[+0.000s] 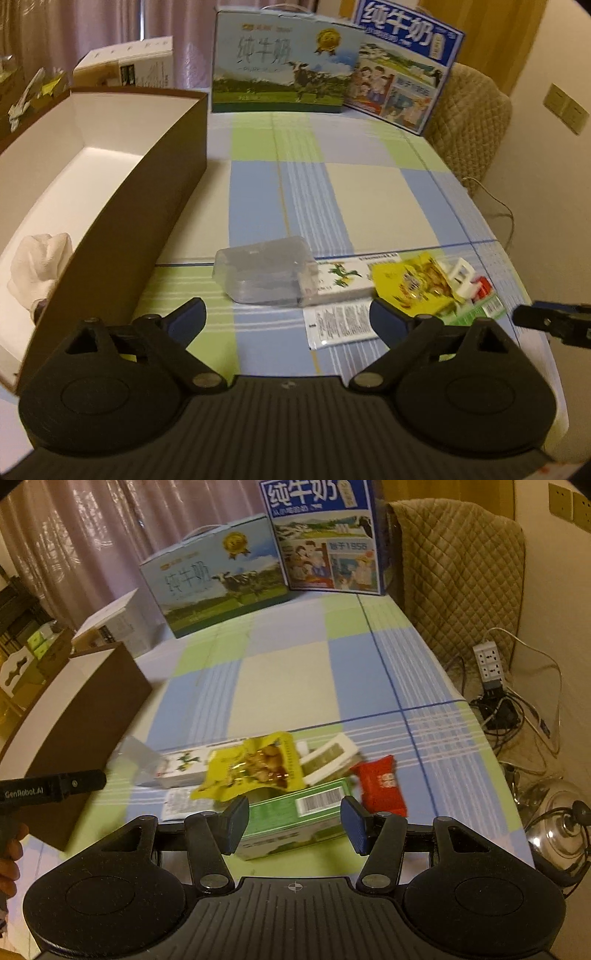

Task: Organize objects
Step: 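Move both tools back toward the clear plastic box and carton, then grasp the clear plastic box with the left tool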

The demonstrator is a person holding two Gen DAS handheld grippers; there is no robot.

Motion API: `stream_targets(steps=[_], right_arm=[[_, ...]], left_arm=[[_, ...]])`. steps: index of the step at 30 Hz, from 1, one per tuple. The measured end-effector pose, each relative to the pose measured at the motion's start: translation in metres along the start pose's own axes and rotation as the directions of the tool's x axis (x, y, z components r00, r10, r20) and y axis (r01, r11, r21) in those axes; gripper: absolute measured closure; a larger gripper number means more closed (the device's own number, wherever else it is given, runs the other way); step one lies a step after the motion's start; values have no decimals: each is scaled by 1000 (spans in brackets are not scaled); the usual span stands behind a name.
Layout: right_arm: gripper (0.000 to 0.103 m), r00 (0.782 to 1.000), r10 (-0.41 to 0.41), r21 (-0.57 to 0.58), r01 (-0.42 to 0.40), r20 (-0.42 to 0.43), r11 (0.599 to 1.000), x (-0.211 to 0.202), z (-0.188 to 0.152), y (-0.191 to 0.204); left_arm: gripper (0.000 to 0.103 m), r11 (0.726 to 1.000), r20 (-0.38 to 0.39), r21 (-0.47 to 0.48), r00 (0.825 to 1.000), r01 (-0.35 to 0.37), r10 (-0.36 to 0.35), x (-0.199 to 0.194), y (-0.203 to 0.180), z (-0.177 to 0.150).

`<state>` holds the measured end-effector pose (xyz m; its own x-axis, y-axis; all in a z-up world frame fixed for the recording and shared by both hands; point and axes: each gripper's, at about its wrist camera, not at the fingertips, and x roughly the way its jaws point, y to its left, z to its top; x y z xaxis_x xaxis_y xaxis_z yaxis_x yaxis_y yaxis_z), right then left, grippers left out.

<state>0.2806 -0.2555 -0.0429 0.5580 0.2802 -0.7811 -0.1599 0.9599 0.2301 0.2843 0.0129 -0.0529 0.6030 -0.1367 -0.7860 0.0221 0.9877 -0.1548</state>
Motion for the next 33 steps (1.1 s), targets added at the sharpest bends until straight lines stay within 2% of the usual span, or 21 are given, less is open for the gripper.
stream_targets(steps=[5,18,26,33], right_arm=[[51,1000,-16,15,16,-6,1000,11,8,-13],[51,999,-37,33,38,-34,999,31,23,-33],[51,999,-25,10,25,-41,1000,38,27,-33],[51,998,64,-98,-66,-29,993,34,28,-34]], left_arm=[[7,999,-8,-30,1000,-12,11,23,6,10],[6,999,-40,-37,999,-16,14,78,21,28],[16,999,-19,-43,1000,3,-3,84,26,26],[17,999,13,-34,1000,-18,18,66,20,22]])
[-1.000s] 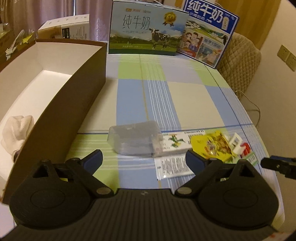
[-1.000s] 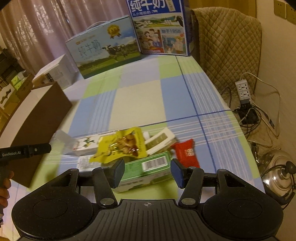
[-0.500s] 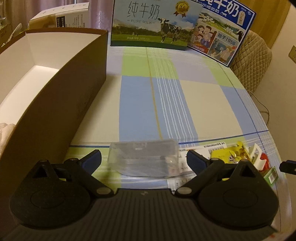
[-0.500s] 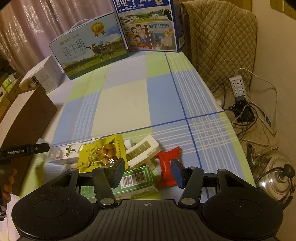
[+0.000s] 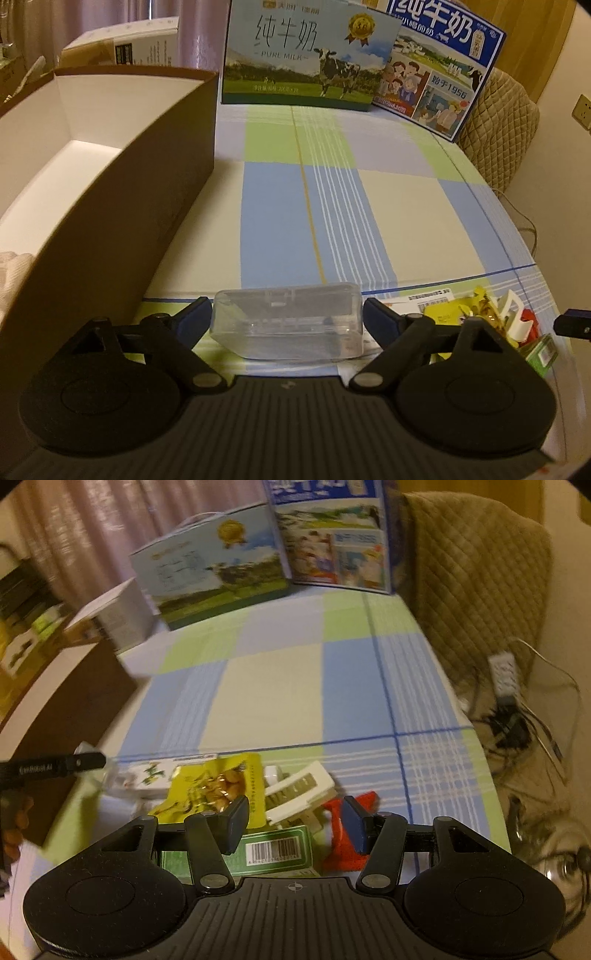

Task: Organize objects
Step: 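Grasp the clear plastic box with the left tool, then grasp the green-and-white carton with the right tool while the left tool holds the plastic box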

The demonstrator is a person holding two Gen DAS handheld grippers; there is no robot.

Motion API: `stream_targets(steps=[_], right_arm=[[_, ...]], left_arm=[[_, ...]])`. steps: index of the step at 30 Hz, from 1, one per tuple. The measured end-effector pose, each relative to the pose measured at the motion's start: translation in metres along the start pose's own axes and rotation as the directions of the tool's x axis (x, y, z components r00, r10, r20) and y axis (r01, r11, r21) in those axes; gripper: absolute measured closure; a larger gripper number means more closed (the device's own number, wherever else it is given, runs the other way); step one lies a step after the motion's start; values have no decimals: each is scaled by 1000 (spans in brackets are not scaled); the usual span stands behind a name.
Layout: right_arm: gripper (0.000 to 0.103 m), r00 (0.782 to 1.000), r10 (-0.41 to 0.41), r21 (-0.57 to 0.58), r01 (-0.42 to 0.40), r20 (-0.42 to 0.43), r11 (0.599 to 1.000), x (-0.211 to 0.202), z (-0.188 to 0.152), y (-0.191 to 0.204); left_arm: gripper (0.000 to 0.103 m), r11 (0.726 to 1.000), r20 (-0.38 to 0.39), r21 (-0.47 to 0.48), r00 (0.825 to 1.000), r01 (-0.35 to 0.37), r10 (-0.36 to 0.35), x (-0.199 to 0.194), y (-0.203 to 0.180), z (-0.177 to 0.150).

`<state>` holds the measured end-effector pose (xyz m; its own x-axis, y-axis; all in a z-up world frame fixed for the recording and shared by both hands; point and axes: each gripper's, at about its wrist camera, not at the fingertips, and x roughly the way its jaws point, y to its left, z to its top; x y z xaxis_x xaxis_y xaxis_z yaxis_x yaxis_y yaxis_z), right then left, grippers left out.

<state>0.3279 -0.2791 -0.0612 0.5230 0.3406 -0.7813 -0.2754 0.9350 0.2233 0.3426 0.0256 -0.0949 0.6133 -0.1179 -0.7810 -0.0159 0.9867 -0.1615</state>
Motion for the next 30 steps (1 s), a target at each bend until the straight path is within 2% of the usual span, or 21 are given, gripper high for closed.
stream_targets(steps=[4,9,12,15,18,20,25,30], right_arm=[[51,999,45,4,-45,-12,999,7,-2,-7],[51,995,73,44,-69,-75,997,19,-12,-12],[51,987,126,36,-123,-101,992,16,-21,-3],[51,977,165,-20,-169,-133,985,13,-33,15],[51,959,216,-92,-236,-186,967,10,-48,35],[51,954,219,-155,-253,-206,955,9,-55,46],[51,979,121,-303,-166,-162,938,7,-56,53],[51,981,132,-408,-181,-145,895,17,-45,57]], left_arm=[[17,1000,13,-14,1000,2,-2,-20,-5,-5],[17,999,9,-40,1000,-2,2,-43,-9,-19],[17,998,0,-54,1000,-13,13,-53,-10,-28],[17,997,-8,-71,1000,-24,23,-64,-11,-39],[17,996,-13,-82,999,-39,38,-72,-12,-48],[17,995,-17,-90,999,-52,51,-76,-11,-54],[17,990,-17,-118,997,-79,77,-88,-9,-68],[17,983,-6,-149,994,-111,111,-101,-9,-79]])
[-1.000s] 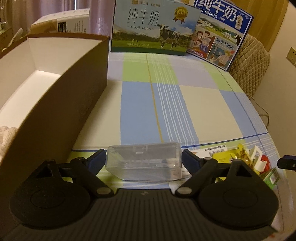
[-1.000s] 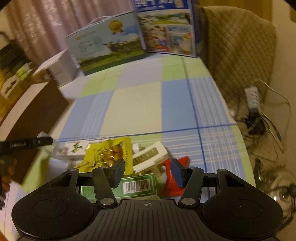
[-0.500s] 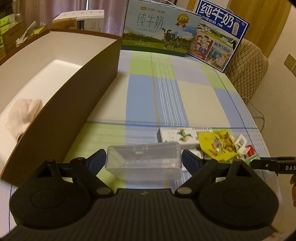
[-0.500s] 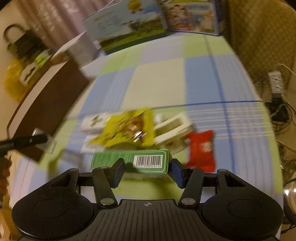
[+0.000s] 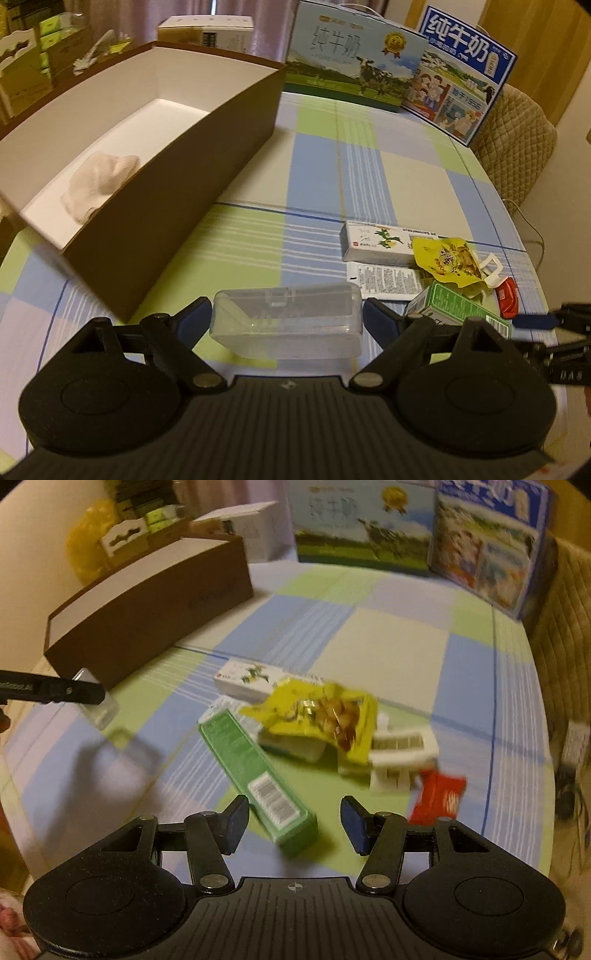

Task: Organize objects
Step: 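Grasp the green-and-white carton with the right tool while the left tool holds the plastic box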

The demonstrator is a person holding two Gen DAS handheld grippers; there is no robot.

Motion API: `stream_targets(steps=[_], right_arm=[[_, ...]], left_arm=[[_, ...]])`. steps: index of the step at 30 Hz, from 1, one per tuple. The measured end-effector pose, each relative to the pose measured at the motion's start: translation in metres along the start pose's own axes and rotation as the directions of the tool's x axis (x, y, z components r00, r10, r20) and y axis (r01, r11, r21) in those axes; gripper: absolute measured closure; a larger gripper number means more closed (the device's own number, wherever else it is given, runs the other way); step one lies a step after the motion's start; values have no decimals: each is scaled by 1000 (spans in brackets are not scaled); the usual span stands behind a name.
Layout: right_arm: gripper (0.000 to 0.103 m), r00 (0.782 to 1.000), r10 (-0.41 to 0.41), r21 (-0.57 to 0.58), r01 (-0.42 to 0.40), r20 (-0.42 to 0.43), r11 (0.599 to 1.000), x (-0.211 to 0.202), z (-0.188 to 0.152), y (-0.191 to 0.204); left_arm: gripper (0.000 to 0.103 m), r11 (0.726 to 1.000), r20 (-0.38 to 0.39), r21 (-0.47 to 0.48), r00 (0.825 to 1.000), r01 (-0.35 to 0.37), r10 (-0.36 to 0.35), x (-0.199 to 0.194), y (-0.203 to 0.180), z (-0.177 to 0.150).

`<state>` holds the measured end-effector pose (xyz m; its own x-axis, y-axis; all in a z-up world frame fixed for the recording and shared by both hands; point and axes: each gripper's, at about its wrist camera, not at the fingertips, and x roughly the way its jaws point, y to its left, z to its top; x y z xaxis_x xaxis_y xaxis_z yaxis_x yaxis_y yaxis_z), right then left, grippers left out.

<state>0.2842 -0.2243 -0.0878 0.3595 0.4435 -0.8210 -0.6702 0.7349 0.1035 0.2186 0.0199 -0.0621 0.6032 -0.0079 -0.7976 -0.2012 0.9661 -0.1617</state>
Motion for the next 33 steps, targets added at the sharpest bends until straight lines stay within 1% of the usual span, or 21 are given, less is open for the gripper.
stream_targets(steps=[5,8,12,14,16,17,20,25,29,33], right_arm=[[51,998,58,-160,-60,-19,985,18,14,14],[51,997,71,-234,-77,-38,969,30,19,23],[54,997,46,-313,-65,-66,948,44,21,35],[69,997,27,-345,-53,-78,937,48,19,40],[72,996,21,-370,-50,-81,928,49,19,43],[76,996,18,-375,-48,-83,926,49,18,44],[76,996,26,-355,-54,-83,933,44,16,45],[77,997,47,-259,-59,-54,964,23,23,54],[77,997,80,-172,-79,-1,982,2,41,67],[77,991,114,-119,-105,66,987,-14,64,94]], left_arm=[[17,998,14,-45,999,-39,39,-14,6,-12],[17,995,21,-74,997,-70,72,-22,11,-19],[17,987,33,-112,993,-113,118,-37,20,-29],[17,983,39,-128,990,-131,137,-44,23,-33],[17,979,46,-142,987,-149,157,-51,26,-38],[17,977,49,-148,985,-155,164,-55,28,-39],[17,970,58,-167,981,-174,186,-66,33,-44],[17,970,88,-172,978,-173,190,-81,41,-41],[17,977,123,-142,977,-158,176,-90,50,-26],[17,987,156,-93,978,-127,141,-96,62,-4]])
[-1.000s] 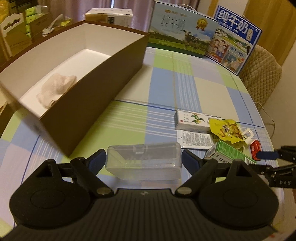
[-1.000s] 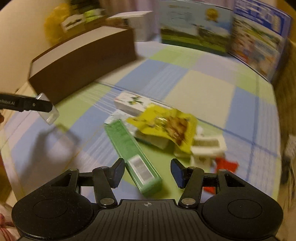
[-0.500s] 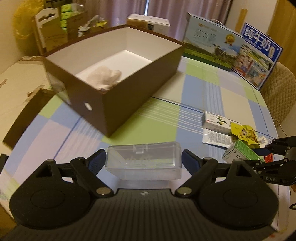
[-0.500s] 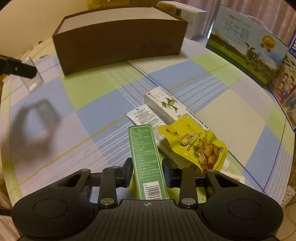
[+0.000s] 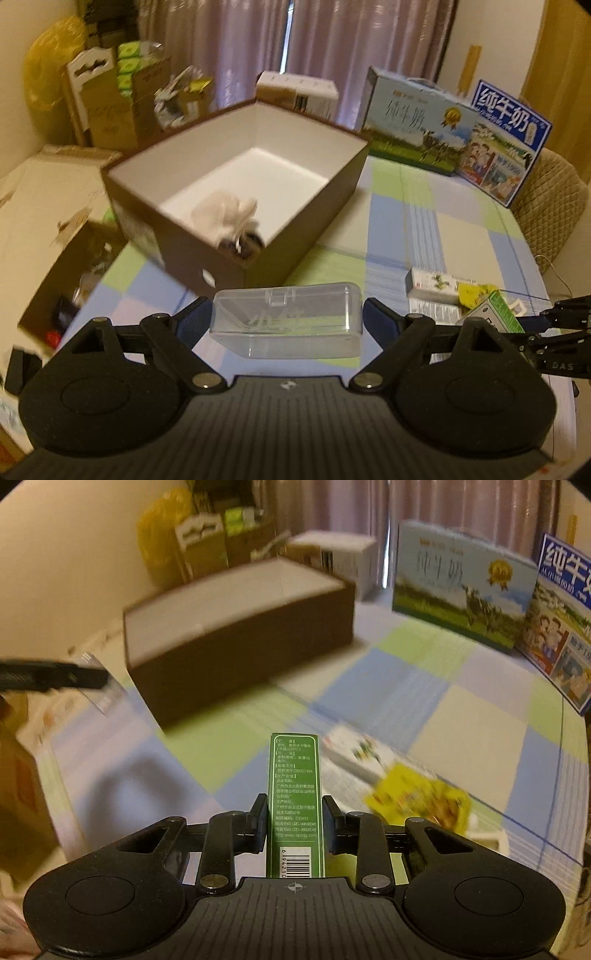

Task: Organize objects
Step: 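Grasp the green-and-white carton with the right tool while the left tool holds the plastic box, then carry both items over the shoebox and release them inside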

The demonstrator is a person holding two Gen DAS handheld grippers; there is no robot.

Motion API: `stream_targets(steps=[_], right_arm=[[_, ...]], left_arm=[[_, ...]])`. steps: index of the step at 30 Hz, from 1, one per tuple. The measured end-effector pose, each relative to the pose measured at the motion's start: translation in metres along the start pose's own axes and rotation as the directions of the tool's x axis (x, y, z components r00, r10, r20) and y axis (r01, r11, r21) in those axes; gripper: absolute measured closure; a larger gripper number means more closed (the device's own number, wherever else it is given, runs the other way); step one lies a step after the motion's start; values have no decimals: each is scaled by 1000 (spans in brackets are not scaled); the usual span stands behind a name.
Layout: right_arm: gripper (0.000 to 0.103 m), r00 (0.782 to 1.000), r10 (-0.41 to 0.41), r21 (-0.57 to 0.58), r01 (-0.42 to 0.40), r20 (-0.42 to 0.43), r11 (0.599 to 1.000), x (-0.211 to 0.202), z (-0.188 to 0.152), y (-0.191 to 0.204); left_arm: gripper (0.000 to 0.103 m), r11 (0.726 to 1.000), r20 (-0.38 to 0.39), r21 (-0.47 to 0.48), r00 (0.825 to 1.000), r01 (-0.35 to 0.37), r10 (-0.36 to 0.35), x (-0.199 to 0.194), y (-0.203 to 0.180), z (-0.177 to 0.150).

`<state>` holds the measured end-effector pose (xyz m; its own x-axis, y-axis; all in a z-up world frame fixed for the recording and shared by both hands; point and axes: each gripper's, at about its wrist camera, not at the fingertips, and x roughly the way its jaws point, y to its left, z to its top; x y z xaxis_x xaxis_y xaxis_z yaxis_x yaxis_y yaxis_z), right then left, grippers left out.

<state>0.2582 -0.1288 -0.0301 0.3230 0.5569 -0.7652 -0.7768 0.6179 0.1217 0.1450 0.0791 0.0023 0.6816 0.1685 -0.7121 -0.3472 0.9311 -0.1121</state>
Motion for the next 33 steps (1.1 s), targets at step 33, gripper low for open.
stream_targets(steps=[33], right_arm=[[77,982,-156,345,110,108,932,153,205,103]], left_arm=[[17,981,16,163,994,103,-107,117,122,165]])
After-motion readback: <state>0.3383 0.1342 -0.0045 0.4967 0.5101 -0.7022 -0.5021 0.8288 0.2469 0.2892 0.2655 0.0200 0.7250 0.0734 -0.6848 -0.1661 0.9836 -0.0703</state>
